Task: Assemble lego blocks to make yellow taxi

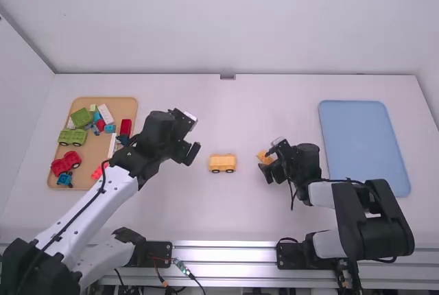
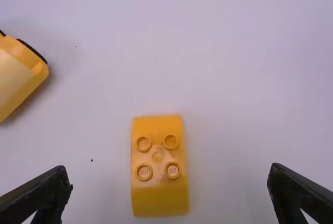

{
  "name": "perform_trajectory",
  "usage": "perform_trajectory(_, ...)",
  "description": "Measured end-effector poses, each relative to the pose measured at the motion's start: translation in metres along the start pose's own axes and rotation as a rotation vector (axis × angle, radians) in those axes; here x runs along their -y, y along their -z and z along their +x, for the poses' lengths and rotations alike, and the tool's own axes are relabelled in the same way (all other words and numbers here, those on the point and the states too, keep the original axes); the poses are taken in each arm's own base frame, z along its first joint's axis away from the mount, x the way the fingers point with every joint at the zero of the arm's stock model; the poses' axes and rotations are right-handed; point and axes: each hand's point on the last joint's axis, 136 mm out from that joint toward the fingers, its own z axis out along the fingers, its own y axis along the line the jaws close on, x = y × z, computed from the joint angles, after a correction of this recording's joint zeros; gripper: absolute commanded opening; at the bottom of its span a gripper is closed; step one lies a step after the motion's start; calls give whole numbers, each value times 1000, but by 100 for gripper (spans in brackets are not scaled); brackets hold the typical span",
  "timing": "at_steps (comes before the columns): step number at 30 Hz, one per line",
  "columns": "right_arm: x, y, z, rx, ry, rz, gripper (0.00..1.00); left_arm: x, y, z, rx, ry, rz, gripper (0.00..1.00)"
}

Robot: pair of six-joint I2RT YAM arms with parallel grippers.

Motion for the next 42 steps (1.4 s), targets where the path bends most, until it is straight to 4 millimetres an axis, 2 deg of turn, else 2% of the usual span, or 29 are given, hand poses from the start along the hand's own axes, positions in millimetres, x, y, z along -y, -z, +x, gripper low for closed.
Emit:
perform_trajectory(8, -4, -2, -9, 44, 39, -31, 100, 0, 0, 1, -4, 0, 1, 99)
perform_trajectory(14, -5, -19, 14, -56, -7, -74, 97, 0, 0, 1, -3, 1, 1, 99)
perform_trajectory(24, 6, -25, -4, 1, 20, -49, 93, 1, 0, 2, -10, 0, 2, 99)
perform_trajectory(33, 5, -30, 13, -57, -12, -64, 88, 1, 0, 2, -9, 1, 2, 99)
perform_trajectory(39, 4, -40, 9, -62, -3, -80, 81, 1, 0, 4, -18, 4, 4, 99)
perform_trajectory(42, 6, -42, 8, -64, -2, -81, 72, 1, 0, 4, -18, 4, 4, 99)
